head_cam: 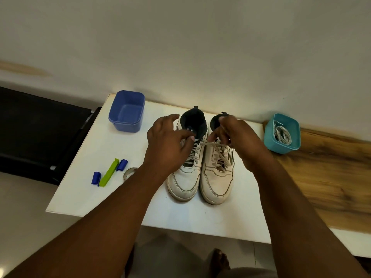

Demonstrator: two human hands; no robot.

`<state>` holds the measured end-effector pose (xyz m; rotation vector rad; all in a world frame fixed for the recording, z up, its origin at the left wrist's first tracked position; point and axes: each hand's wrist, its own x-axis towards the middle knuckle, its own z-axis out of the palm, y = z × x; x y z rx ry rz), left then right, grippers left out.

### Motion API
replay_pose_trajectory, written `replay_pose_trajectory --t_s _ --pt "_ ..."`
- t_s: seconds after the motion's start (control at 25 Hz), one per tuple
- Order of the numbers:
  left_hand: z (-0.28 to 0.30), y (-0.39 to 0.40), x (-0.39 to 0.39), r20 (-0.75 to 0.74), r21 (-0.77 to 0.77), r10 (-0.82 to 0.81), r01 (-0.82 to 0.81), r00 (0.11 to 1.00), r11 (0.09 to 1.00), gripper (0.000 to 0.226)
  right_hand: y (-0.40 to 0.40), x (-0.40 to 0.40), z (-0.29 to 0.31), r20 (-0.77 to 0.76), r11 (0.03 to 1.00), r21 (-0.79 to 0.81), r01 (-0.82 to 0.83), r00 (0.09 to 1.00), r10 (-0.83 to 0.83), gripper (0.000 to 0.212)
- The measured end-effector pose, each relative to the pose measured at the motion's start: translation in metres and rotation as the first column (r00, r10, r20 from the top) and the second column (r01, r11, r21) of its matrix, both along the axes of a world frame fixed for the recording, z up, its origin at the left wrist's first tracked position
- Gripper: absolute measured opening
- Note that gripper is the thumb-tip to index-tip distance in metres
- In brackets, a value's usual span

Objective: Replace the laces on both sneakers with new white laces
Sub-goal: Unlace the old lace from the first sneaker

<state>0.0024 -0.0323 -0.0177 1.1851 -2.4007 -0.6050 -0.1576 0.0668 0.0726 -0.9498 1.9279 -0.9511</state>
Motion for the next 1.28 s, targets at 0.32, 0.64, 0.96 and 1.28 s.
replay_pose_trajectory --t_s 0.32,0.64,0.96,1.28 --pt "0.000 0.003 -0.009 -0.023 0.003 0.029 -0.029 0.999 1.000 0.020 -0.004 -0.005 -0.017 -0.524 0.998 -0.059 0.039 0.849 -0.064 0.044" --pt "0.008 0.003 0.002 -0.083 0.028 0.297 -0.295 0.951 0.955 0.028 -0.008 0.013 -0.051 -0.754 0.987 0.106 -0.117 0.638 0.157 0.040" --pt "-0.001 0.002 -0.004 0.042 -0.117 0.081 -0.075 0.996 0.990 0.020 -0.011 0.014 -0.055 -0.805 0.987 0.048 -0.152 0.580 0.128 0.033" --pt "0.009 0.001 0.005 -0.105 -0.029 0.294 -0.298 0.950 0.954 0.041 -0.012 0.011 -0.056 -0.776 0.992 0.028 -0.122 0.623 0.099 0.036"
